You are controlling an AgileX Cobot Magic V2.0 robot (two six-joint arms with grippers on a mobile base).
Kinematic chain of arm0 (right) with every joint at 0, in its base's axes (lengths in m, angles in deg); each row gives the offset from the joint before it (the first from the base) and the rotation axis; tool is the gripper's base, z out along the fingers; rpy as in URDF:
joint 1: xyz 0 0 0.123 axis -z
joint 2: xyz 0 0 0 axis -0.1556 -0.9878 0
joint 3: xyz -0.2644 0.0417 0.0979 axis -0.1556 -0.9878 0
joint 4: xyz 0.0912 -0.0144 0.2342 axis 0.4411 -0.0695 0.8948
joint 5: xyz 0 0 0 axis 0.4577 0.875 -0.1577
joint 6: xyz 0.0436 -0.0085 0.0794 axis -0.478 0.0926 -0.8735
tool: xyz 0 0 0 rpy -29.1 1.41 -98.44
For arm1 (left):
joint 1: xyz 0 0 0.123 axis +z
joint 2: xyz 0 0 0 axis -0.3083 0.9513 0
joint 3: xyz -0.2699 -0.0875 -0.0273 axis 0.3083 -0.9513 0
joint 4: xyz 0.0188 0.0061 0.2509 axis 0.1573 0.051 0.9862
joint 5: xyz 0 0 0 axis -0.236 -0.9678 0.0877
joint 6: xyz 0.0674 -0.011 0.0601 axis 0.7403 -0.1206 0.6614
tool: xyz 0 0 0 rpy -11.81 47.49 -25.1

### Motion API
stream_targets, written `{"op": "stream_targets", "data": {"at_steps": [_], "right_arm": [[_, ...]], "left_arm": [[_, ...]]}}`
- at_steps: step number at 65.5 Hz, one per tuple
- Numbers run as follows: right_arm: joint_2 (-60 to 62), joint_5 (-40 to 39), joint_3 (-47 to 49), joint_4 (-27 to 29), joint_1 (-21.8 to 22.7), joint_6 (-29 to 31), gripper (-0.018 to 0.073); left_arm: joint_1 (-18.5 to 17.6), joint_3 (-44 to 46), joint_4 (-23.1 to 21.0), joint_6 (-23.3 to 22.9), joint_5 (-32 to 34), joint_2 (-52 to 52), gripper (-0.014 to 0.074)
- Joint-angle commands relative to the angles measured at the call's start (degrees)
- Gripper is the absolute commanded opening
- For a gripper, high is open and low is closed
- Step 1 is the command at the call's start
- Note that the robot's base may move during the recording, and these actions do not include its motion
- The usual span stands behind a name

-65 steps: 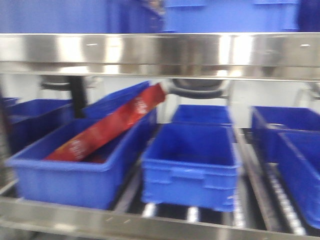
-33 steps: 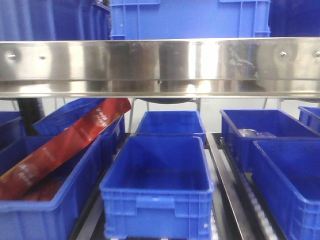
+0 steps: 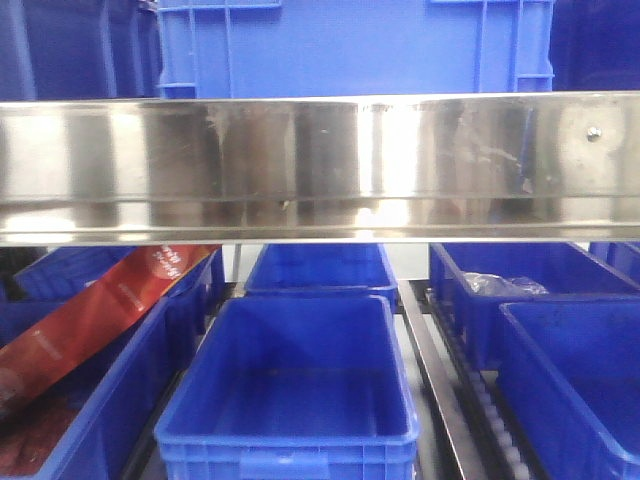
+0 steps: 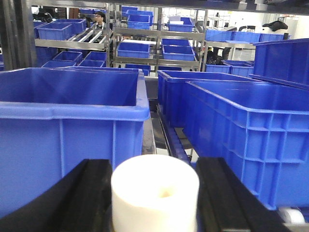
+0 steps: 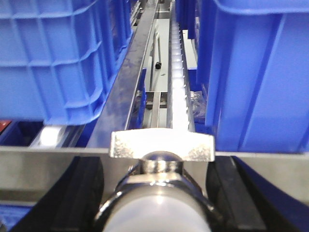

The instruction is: Place valve from conveyor to right shelf box

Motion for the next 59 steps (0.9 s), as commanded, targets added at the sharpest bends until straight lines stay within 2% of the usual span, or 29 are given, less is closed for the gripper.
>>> {"op": "stream_targets", "data": {"at_steps": [1, 59], "right_arm": [[0.48, -4.07, 0.32, -0.59, 0.25, 0.24, -0.0164], [0.48, -4.07, 0.32, -0.59, 0.25, 0.24, -0.0164]], "left_arm": [[-0.07, 0.35, -0.55, 0.16, 2.44, -0.25, -0.0111], [-0.07, 0.35, -0.55, 0.16, 2.44, -0.25, -0.0111]]}}
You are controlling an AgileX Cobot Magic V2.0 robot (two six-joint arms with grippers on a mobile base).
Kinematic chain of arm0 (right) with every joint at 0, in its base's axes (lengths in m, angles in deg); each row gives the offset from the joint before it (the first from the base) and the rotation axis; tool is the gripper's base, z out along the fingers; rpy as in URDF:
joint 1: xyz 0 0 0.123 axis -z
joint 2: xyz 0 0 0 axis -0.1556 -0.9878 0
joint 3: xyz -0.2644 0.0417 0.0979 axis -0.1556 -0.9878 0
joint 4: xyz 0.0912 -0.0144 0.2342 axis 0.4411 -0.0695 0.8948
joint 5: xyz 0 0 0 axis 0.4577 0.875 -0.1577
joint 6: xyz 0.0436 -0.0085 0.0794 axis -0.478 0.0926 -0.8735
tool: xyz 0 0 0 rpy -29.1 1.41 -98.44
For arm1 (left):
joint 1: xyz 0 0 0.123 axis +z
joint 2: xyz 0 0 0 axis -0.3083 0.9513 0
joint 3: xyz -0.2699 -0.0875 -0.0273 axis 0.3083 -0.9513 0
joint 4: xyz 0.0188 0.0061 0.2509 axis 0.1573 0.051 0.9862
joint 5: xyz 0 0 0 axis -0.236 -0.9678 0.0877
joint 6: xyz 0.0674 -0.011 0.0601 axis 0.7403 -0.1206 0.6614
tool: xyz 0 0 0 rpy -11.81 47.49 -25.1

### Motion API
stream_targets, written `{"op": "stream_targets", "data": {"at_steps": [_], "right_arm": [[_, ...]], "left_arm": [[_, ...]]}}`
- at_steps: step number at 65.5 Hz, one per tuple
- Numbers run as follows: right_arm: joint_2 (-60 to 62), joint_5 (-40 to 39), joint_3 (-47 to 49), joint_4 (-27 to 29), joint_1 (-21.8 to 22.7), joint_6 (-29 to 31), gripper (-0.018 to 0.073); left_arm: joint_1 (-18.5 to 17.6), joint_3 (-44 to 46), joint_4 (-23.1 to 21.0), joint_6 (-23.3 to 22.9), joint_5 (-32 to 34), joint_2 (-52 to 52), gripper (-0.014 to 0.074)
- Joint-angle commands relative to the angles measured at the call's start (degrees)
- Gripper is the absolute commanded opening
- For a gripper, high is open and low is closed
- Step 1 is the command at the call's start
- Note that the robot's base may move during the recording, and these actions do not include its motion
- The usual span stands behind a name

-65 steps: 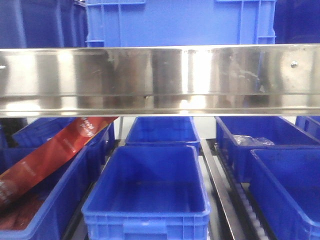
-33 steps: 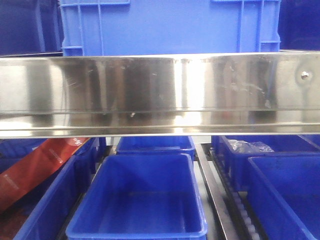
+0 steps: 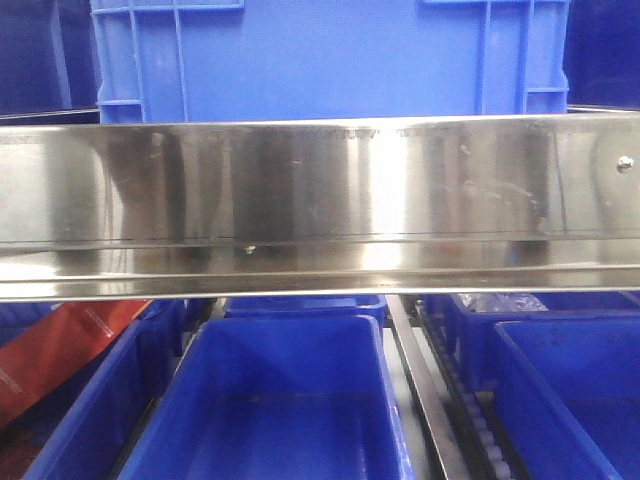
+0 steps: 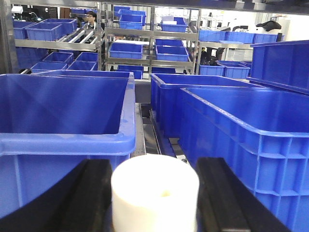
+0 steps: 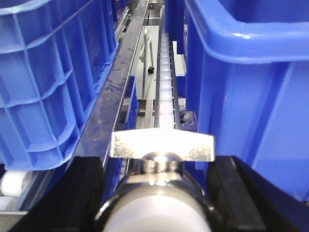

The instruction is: Place valve from conveyor to right shelf box

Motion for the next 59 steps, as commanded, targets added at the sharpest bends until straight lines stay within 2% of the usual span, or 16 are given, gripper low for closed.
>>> {"op": "stream_targets", "data": {"at_steps": [1, 40, 49, 59], "right_arm": [[0.48, -4.07, 0.32, -0.59, 0.25, 0.24, -0.0164], [0.48, -4.18, 0.32, -0.59, 0.25, 0.24, -0.0164], [0.37, -4.06, 1.85, -0.49, -0.54, 0.42, -0.0164], [-0.34, -3.63, 5.62, -0.49, -2.99, 2.12, -0.0164]], "left_arm": [[-0.07, 0.35, -0.55, 0.16, 2.44, -0.25, -0.0111], [-0.58, 0.35, -0.55, 0.16, 2.66, -0.25, -0.0111], [-3.14, 0.91, -0.14, 0.16, 0.83, 0.0, -0.0111], [-7.52, 3.3, 3.87, 0.16, -2.51, 2.98, -0.0111]]}}
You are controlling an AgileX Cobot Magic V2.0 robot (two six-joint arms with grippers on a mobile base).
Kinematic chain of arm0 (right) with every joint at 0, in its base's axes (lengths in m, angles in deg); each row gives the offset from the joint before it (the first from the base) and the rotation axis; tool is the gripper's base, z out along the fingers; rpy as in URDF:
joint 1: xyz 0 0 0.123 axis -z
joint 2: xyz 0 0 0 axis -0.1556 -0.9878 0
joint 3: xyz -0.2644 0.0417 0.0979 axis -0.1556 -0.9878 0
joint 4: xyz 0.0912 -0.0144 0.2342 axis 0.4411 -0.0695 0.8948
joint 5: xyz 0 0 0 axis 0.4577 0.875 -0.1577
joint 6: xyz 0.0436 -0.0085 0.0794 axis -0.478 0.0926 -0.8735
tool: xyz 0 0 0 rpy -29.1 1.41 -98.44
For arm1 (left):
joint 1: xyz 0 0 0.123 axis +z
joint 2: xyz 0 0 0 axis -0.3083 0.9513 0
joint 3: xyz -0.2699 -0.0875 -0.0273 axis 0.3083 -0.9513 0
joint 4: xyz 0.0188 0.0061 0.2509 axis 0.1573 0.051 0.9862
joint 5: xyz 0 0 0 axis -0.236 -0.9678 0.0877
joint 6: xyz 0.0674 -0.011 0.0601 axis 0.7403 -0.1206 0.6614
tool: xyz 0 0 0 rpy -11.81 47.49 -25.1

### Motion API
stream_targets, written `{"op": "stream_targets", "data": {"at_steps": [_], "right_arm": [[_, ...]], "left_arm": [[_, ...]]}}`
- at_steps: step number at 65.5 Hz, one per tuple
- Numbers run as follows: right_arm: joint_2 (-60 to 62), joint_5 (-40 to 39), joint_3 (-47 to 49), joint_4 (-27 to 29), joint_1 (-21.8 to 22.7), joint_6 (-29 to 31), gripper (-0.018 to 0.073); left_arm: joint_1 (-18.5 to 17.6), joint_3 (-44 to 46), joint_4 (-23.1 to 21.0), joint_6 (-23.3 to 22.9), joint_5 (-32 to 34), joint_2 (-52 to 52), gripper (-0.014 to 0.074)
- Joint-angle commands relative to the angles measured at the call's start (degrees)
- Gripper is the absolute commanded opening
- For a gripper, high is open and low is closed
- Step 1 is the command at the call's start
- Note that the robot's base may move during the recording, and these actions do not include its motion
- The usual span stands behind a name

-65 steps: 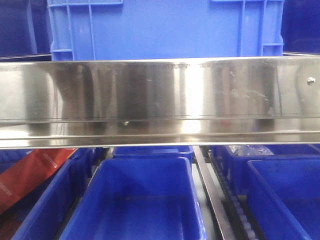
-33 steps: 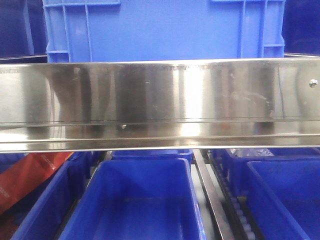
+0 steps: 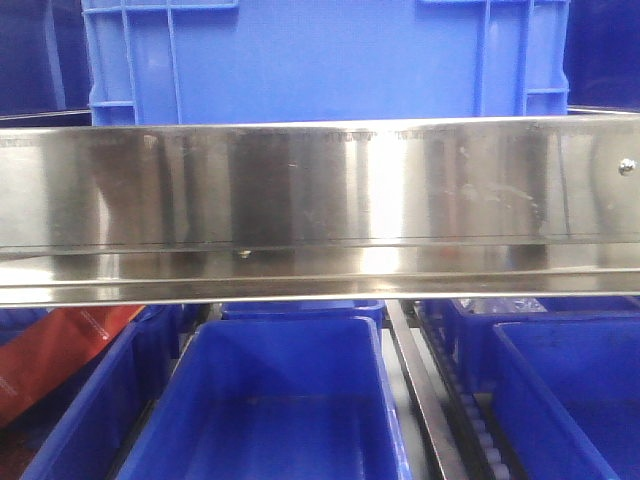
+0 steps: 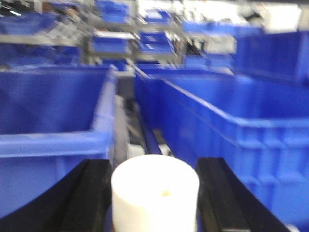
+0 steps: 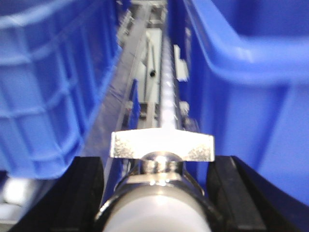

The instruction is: Place valve from conveyor to right shelf box

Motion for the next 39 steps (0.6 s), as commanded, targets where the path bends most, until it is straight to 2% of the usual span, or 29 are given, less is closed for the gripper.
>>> {"op": "stream_targets", "data": {"at_steps": [1, 17, 34, 39], "right_arm": [[-0.24, -4.25, 3.36, -0.47, -1.39, 1.1, -0.0164], [-6.87, -4.25, 12.33, -0.47, -5.62, 1.1, -0.0164], [-17.43, -4.38, 24.61, -0.47, -11.13, 1.1, -0.0164], [-20.73, -4.49, 27.71, -0.47, -13.33, 1.1, -0.0164]], "left_arm": [[-2.67, 2.44, 1.36, 0.16, 0.78, 1.95, -0.0111], [-10.47, 8.93, 3.46, -0.07, 1.04, 9.5, -0.0111], [-13.63, 21.98, 2.94, -0.57, -0.35, 24.55, -0.0111], [-15.59, 26.85, 2.82, -1.09, -1.3, 29.47, -0.0111]]}}
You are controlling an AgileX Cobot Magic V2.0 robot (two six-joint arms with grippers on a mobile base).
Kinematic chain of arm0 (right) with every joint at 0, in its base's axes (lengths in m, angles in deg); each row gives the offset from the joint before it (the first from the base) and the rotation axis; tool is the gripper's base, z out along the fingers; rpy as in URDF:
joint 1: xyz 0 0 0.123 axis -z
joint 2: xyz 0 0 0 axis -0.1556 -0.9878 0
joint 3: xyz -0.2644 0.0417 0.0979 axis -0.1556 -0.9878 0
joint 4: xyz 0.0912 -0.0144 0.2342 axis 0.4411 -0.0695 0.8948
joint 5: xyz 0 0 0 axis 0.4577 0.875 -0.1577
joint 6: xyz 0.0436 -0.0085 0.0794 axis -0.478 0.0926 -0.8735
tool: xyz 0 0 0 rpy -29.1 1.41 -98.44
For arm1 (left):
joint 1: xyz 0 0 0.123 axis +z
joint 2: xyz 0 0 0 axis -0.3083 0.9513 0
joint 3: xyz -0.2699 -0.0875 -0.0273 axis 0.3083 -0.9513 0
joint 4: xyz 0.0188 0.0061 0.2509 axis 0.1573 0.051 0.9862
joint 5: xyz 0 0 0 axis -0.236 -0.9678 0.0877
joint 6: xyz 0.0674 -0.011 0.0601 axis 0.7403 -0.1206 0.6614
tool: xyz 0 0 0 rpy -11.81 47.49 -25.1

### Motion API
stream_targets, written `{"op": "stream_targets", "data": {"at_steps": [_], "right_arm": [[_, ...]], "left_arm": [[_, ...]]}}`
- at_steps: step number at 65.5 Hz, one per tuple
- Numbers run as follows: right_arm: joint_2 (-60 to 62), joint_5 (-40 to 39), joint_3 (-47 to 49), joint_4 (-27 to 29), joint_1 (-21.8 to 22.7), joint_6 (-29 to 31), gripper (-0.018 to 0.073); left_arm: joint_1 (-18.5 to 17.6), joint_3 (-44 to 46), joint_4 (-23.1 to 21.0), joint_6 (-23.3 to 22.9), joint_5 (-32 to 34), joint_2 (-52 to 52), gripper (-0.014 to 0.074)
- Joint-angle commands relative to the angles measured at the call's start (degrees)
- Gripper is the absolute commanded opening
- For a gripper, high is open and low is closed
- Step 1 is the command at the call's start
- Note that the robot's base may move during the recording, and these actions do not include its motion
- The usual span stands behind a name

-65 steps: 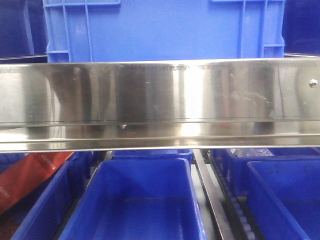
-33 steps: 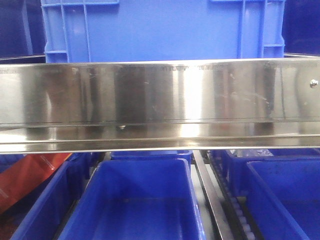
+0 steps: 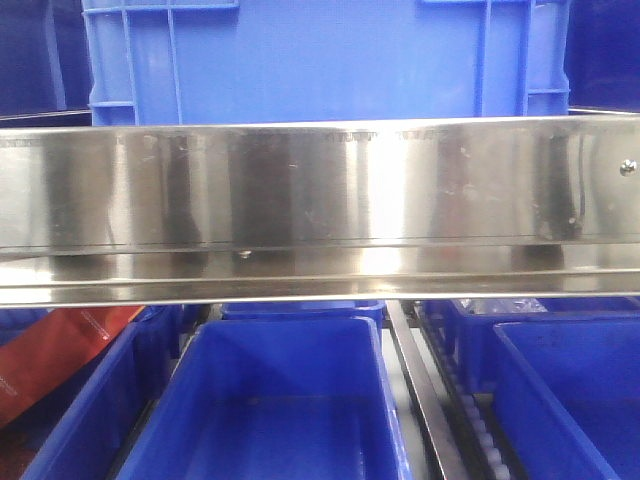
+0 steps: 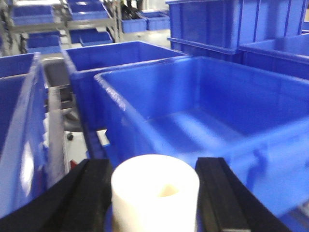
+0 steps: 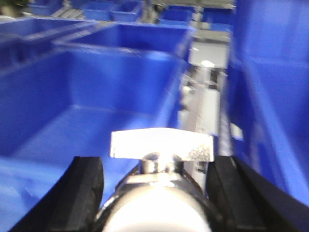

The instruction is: Place valve from conveyor to right shelf box

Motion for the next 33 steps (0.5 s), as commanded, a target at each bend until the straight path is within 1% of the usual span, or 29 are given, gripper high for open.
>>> {"op": "stream_targets", "data": {"at_steps": [1, 6, 12, 16, 19, 20, 23, 27, 33], "right_arm": [[-3.56, -4.4, 4.48, -0.47, -2.44, 0.39, -0.0164], [-6.46, -5.4, 6.87, -0.47, -4.35, 0.39, -0.0164], [-9.22, -5.64, 10.02, -0.47, -5.96, 0.39, -0.0164], [-11.23, -6.07, 12.05, -0.47, -6.71, 0.39, -0.0164], [-12.44, -6.49, 13.38, -0.47, -6.94, 0.39, -0.0164], [-12.85, -6.59, 13.79, -0.47, -7.09, 0.39, -0.0164], [-14.31, -6.98, 15.07, -0.47, -7.08, 0.39, -0.0164], [-16.2, -7.64, 16.41, -0.47, -7.08, 0.39, -0.0164], [-19.25, -8.13, 18.34, 0.37, -7.08, 0.39, -0.0164]], "left_arm": [[-2.4, 6.46, -0.67, -1.15, 1.19, 5.23, -0.0111], [-6.29, 11.28, -0.13, -1.94, -0.34, 10.48, -0.0111], [-11.1, 16.82, 2.2, -2.42, -0.92, 16.29, -0.0111], [-13.14, 20.24, 5.67, -8.0, -0.92, 19.99, -0.0111], [-13.87, 22.62, 7.8, -13.53, -0.92, 22.72, -0.0111], [-14.15, 23.24, 8.41, -14.2, -0.92, 23.47, -0.0111], [-14.27, 25.31, 10.61, -18.51, -1.16, 26.01, -0.0111], [-14.27, 27.43, 11.65, -22.67, -1.18, 29.02, -0.0111], [-14.17, 29.95, 11.65, -25.86, -1.18, 32.83, -0.0111]]}}
